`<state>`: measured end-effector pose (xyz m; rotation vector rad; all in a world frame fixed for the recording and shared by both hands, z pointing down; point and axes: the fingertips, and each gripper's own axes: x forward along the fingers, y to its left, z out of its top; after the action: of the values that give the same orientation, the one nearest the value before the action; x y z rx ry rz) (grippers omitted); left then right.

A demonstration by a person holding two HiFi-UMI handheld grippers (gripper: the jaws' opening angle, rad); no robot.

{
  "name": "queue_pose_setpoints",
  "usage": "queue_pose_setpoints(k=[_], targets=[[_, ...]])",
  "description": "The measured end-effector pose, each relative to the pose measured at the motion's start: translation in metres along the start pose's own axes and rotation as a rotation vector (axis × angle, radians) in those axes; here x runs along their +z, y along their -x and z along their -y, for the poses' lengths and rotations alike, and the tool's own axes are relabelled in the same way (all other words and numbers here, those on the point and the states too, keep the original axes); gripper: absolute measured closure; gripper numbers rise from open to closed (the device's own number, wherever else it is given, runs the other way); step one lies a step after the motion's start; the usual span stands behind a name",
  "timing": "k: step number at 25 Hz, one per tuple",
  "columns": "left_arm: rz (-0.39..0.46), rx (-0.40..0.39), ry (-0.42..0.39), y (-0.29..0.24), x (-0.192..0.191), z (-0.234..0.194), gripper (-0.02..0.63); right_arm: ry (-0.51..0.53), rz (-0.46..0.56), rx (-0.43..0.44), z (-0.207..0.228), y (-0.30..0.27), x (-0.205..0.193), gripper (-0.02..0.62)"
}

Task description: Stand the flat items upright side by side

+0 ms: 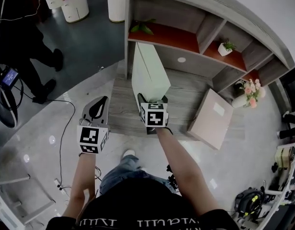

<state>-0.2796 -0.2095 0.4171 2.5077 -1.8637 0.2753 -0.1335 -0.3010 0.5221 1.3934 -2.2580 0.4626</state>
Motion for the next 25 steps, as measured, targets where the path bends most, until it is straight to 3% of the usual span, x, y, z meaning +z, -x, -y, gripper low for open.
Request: queue_pose_setpoints(k=[12,25], targets=[[-0.012,0.027,0.000,-0.004,-0.003,-0.029,0.592,-0.014,-0.108,0.034,-0.037,-0.045,0.015,0.259],[-0.025,0.040,0.021,-0.020,-0.013,-0.056,0.592,-0.025,-0.118,0.011,-0.043,-0.083,0.034,0.245]])
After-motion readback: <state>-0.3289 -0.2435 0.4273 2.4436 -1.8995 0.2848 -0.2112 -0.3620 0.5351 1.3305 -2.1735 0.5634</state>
